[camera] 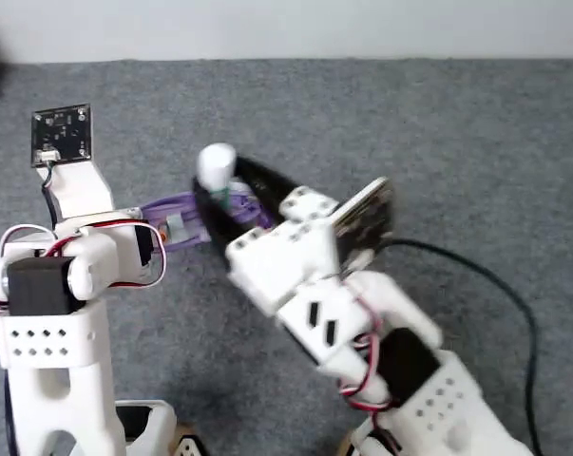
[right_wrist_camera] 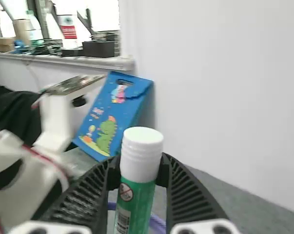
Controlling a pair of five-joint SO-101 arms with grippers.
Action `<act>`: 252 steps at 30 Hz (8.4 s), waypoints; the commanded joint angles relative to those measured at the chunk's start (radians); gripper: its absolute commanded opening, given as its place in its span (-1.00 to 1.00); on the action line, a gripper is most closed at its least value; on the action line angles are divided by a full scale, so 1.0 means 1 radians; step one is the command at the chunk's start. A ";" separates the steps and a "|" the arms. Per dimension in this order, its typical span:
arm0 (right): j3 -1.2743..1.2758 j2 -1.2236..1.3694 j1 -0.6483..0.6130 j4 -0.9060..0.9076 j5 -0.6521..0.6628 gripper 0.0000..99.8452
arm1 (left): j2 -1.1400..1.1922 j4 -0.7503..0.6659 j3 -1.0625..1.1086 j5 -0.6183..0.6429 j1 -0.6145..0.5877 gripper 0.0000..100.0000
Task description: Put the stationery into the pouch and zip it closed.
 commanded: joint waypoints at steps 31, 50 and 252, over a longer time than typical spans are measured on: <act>0.207 0.289 0.085 -0.395 0.170 -0.61 | 0.005 -0.017 0.021 0.032 0.003 -0.97; -0.043 0.108 0.407 0.306 -0.298 -0.59 | 0.005 -0.017 0.024 0.034 0.003 -0.97; -1.092 1.699 0.691 0.852 0.410 -0.94 | 0.005 0.012 0.027 0.031 0.003 -0.97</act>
